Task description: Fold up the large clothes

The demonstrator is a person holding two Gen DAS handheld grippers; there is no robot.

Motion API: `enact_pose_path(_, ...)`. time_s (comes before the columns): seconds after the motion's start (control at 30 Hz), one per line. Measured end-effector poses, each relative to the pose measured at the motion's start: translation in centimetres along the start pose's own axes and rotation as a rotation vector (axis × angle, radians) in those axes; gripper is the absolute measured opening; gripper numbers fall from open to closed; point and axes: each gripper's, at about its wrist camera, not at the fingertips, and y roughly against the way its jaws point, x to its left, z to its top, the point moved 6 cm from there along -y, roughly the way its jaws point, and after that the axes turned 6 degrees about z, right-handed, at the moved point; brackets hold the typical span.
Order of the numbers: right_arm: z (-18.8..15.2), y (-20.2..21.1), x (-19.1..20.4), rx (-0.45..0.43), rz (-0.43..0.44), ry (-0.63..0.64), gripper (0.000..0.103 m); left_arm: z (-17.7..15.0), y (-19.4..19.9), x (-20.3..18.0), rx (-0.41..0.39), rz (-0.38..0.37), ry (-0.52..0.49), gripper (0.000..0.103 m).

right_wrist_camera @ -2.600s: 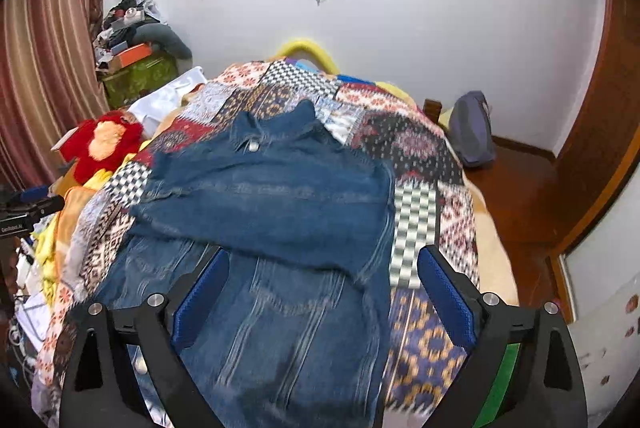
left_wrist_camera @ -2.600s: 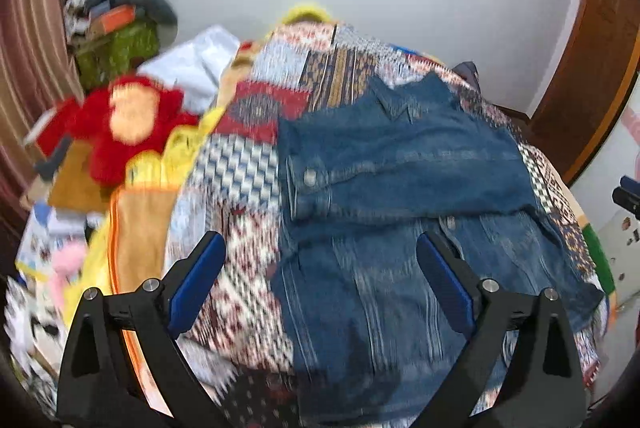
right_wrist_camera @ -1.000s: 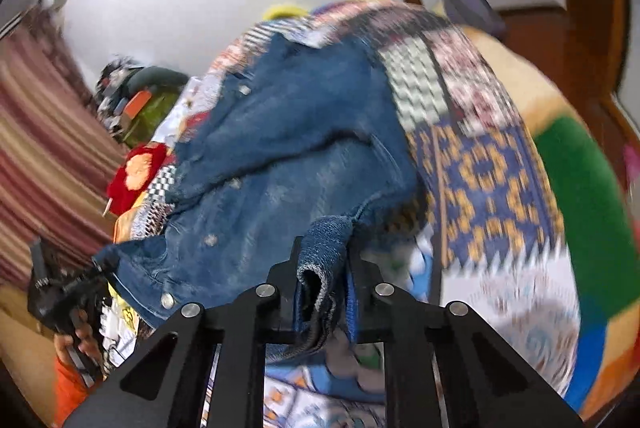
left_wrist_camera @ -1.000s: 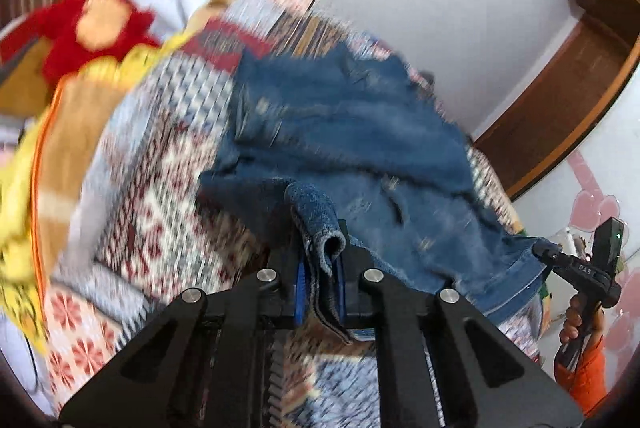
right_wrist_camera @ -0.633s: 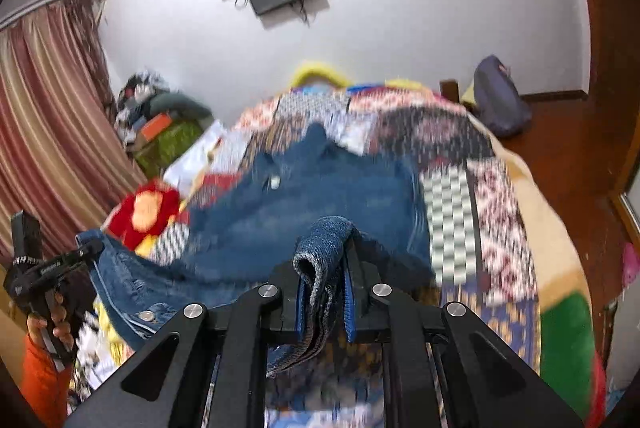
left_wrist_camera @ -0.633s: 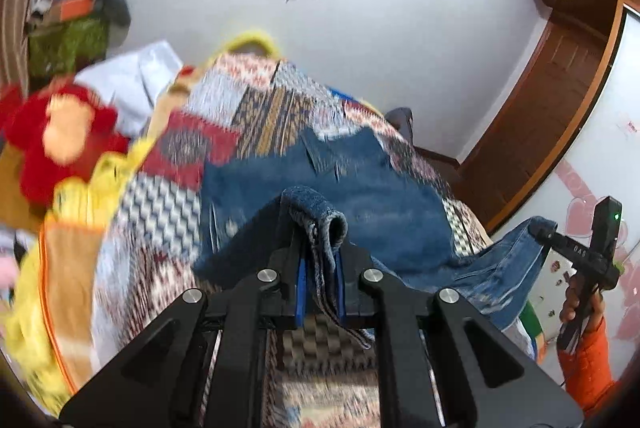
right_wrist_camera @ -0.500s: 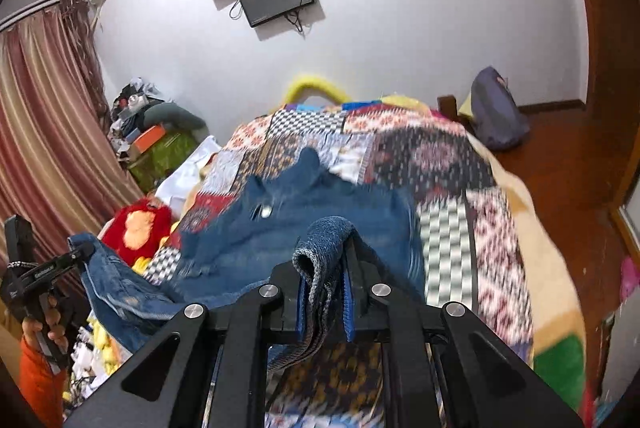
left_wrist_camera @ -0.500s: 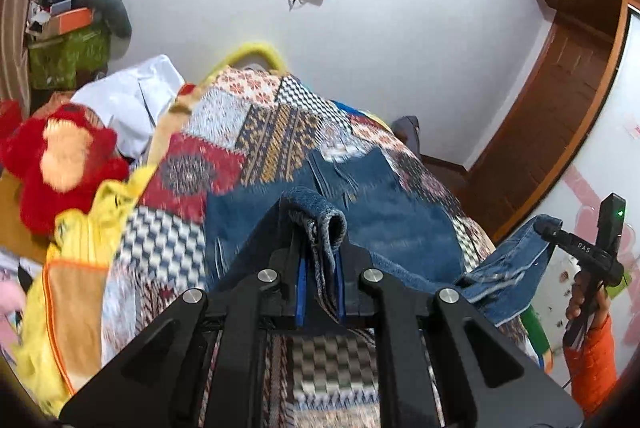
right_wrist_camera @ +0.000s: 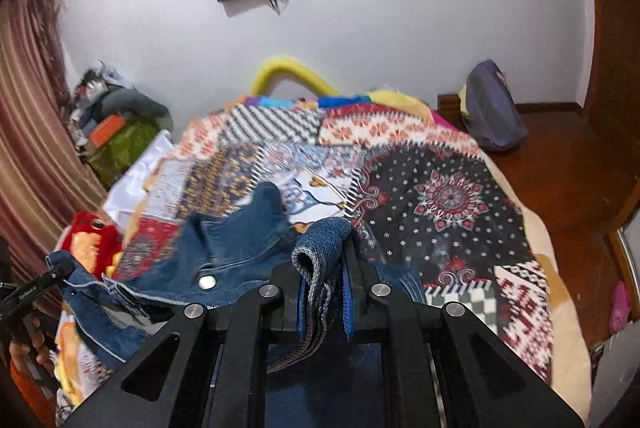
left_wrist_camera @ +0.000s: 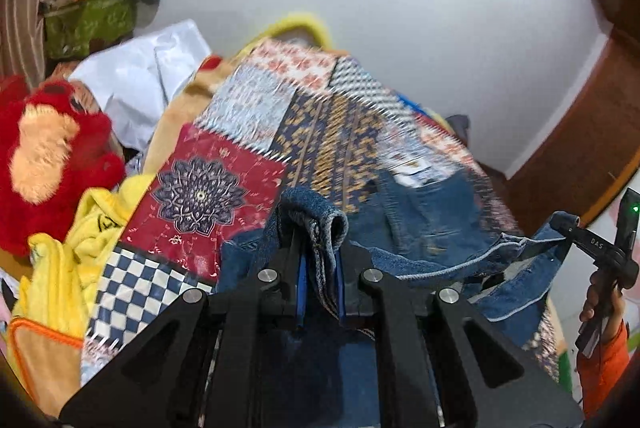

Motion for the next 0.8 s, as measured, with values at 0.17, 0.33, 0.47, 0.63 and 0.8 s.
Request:
enact_pose_path(0.17,-1.3,-6.1,-2.1,0.061,-0.043,-0.015,0.011,-0.9,-5.5,1.7,0.072,0.034,0.056,0.011)
enact_pose_path(0.33,-2.9,-9.8,-4.0,0.115,-0.061,-0.018,0.011,-2.6,-9.8,2.4,0.150,0.067,0.059,0.011)
enact_pose_path(0.47,-3.8,-10.5,-4.6,0.161,-0.054,0.002,0.011,-3.6,-11.3,3.0,0.192,0.059,0.070,0.014)
enact_pose_path(0.63,-3.4,-9.0,-4.7,0.166,-0.027,0.002,0.012,-3.6,-11.2,2.9,0.210,0.086,0.045,0.016)
enact_pose_path(0.8,-2.0,-6.0,-6.0,0.134,-0.198,0.050,0.014,-4.7,-11.7,2.8,0.227,0.147,0.001,0.016)
